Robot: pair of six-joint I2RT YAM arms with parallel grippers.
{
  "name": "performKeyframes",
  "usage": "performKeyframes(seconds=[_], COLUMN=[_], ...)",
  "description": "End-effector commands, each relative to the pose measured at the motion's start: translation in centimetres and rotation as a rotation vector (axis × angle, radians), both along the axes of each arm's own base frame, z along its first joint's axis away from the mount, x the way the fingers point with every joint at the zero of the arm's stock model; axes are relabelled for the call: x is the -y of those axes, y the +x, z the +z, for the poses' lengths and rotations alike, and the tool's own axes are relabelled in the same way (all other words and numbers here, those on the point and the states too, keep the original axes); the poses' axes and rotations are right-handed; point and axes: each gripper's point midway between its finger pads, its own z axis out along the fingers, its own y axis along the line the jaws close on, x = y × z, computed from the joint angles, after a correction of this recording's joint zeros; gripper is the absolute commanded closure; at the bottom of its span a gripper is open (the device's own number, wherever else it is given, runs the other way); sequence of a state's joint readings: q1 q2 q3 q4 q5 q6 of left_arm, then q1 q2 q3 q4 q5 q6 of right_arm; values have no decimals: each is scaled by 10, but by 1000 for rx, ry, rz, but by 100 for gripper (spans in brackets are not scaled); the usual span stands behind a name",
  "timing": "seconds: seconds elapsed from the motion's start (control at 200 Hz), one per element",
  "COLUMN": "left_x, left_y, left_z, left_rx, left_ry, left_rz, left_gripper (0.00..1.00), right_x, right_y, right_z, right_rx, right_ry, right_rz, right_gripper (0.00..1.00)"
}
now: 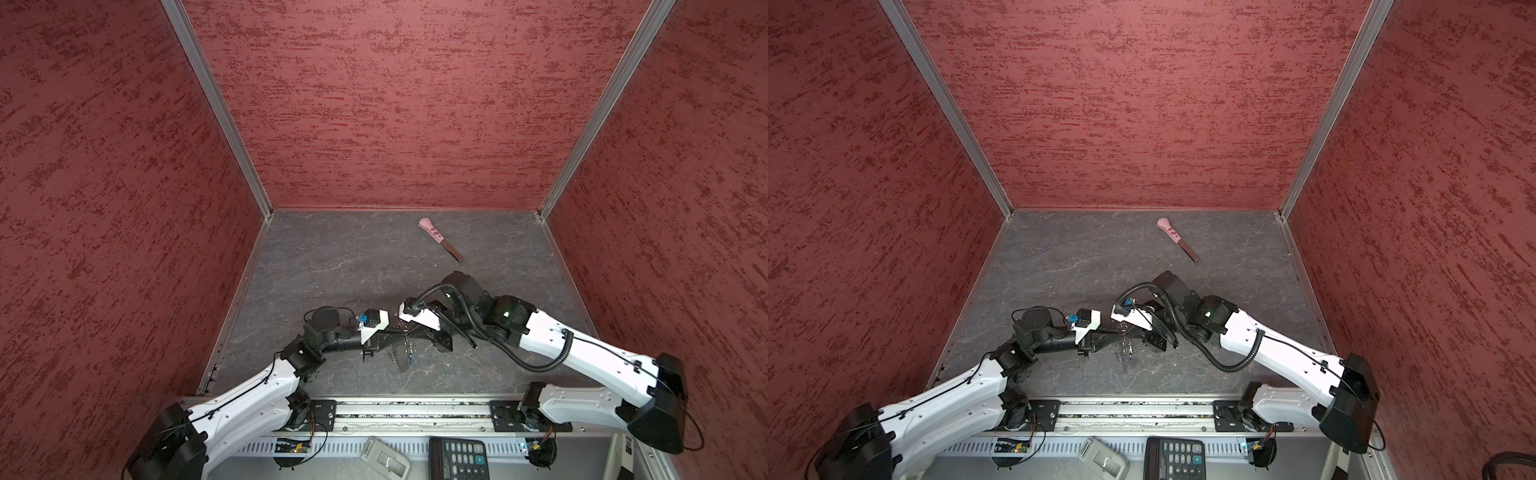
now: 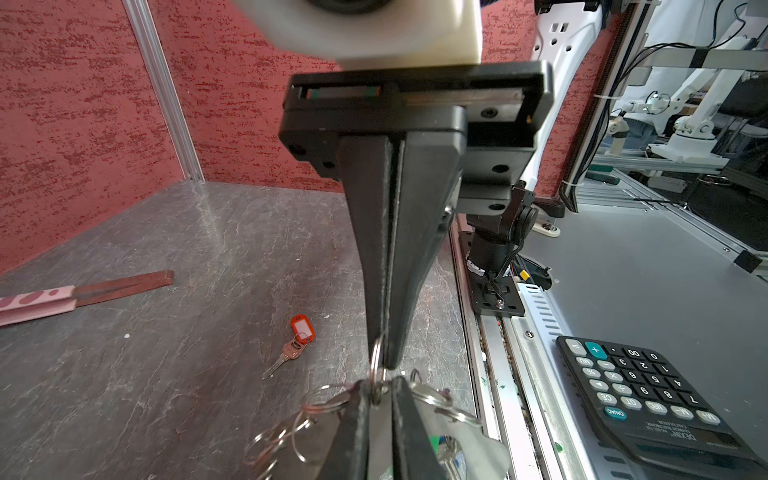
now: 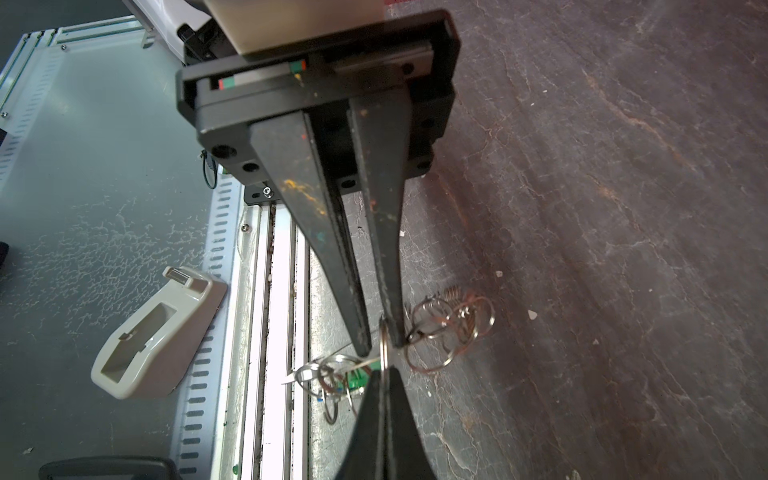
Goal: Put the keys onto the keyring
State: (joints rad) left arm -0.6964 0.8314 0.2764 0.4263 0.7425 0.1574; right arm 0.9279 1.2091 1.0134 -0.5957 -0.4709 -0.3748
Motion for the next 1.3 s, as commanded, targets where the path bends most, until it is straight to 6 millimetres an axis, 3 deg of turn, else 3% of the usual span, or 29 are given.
performKeyframes(seconds=[0.0,0.26,0.481,0.566,0.671,0.756,0.877,1.087,1.197,1.292], left_x=[0,2,-1,-2,-2,-3,-2,1,0,0], left_y=[-2,-1,1,3,3,6,14,14,17,16], left_z=[7,5,7,8,7,7,3,0,-2,-2], left_rx=[13,5,24,30,36,46,58,80,87,87], left_ry=[-20,-6,-20,-24,-24,-23,7,23,26,26], left_rz=[-14,-20,9,19,24,40,99,120,133,131], left_gripper=[90,100,100,100,100,100,100,100,100,100], right_x=[-8,-6,17,31,46,57,81,100,113,125], right_y=[0,2,19,25,33,50,82,108,114,116], right_z=[8,20,62,80,82,72,43,-38,-86,-113], right_rx=[26,64,243,290,299,278,209,-74,-259,-344], right_ry=[34,74,273,382,445,436,353,105,-39,-118], right_rz=[29,7,-181,-284,-401,-536,-822,-1062,-1152,-1225], right_gripper=[100,100,63,57,55,55,54,49,55,57])
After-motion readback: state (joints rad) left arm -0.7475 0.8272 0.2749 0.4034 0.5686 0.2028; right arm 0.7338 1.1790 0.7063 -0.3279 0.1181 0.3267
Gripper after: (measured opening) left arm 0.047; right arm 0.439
